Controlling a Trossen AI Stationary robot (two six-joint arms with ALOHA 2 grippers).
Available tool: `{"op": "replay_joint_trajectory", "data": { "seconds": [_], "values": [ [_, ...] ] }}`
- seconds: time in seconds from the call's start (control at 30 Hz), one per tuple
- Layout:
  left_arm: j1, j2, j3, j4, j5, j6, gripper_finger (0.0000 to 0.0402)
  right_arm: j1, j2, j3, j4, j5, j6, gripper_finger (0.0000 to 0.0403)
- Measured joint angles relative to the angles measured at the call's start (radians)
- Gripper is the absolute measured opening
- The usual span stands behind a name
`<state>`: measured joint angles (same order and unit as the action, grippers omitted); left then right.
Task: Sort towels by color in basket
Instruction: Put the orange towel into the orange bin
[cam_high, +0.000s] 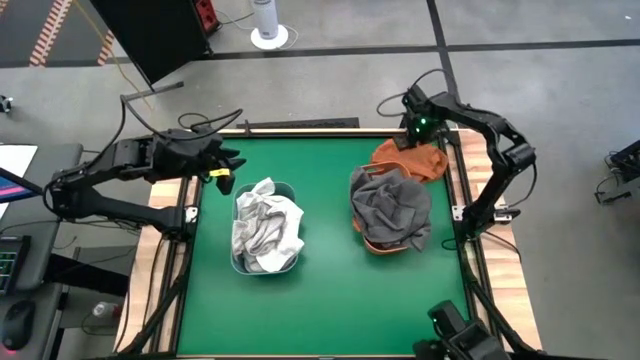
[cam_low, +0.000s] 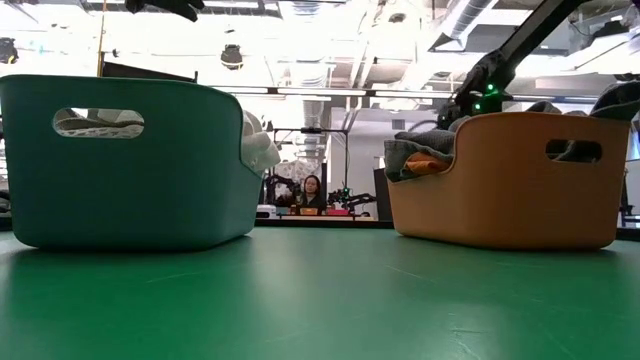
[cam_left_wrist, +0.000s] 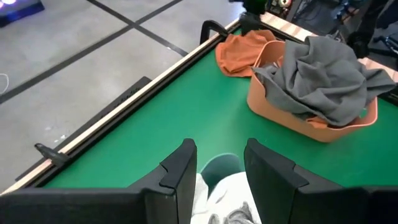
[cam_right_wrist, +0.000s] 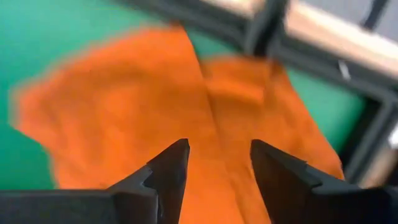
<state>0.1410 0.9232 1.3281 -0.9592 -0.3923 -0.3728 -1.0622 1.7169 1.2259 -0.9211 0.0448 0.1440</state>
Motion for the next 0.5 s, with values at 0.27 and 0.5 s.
{"op": "replay_joint_trajectory", "data": {
  "seconds": [0.27,0.5],
  "values": [
    [0.000,-0.008,0.000,-0.002,0.000,0.013,0.0125,0.015,0.077,0.031,0.155,-0.032,0.048,0.0208],
    [0.000,-0.008,0.000,-0.003,0.000,0.010,0.0125,0.042,0.146,0.031,0.211,-0.033,0.066,0.0208]
  ]
}}
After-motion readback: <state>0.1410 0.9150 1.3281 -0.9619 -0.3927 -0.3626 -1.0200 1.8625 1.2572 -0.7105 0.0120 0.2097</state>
